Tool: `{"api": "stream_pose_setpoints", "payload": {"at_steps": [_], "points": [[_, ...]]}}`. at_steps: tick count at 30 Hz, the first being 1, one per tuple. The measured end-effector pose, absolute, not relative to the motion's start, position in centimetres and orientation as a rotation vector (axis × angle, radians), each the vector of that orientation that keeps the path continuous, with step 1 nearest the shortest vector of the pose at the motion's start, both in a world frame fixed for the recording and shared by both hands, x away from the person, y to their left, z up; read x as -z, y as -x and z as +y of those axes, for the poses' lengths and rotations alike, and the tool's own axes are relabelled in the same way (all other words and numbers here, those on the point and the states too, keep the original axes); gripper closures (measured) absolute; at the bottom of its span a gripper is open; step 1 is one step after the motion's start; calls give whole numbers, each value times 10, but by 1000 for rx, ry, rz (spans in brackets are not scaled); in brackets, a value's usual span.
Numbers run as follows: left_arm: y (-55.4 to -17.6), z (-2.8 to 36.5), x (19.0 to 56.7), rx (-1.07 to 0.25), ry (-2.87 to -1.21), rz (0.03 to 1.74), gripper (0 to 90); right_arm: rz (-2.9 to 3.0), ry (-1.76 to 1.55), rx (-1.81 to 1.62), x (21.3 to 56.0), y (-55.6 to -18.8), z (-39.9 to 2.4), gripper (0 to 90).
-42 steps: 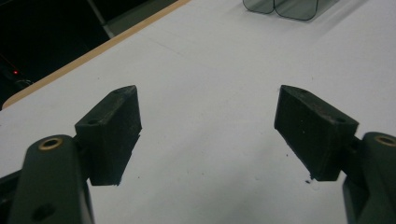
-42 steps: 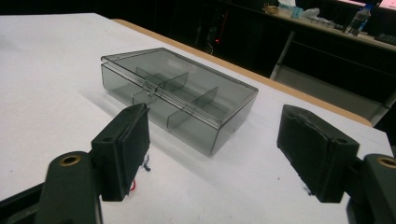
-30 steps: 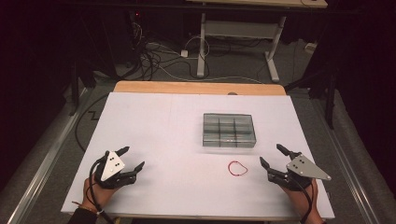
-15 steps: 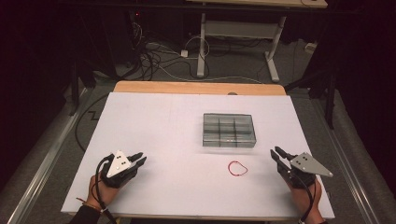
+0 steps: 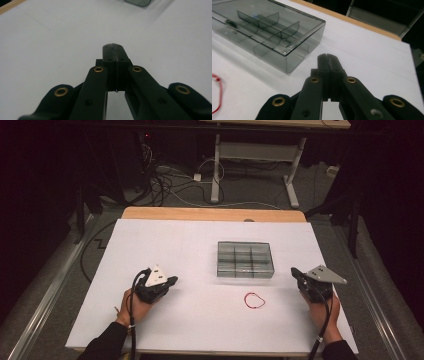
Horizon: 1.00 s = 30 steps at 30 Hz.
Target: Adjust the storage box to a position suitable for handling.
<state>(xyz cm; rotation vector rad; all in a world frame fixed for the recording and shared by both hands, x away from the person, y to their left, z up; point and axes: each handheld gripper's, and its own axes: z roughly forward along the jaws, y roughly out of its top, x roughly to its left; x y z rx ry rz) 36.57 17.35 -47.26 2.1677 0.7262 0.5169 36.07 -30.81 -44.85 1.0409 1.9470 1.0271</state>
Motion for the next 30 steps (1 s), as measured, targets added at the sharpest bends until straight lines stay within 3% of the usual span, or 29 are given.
{"api": "stream_pose_setpoints", "payload": {"at_steps": [14,15,18,30], "points": [[-432,95,466,-402,-2196,730,879,2076,-1099,-920,460,-415,-281,900],[-440,91,466,-417,-2197,671,879,2091,-1096,-912,461,-418,-280,900],[-445,81,469,-384,-2204,745,879,2099,-1112,-896,464,-424,-277,900],[-454,68,472,-423,-2240,756,878,2108,-1119,-912,465,-432,-255,900]]}}
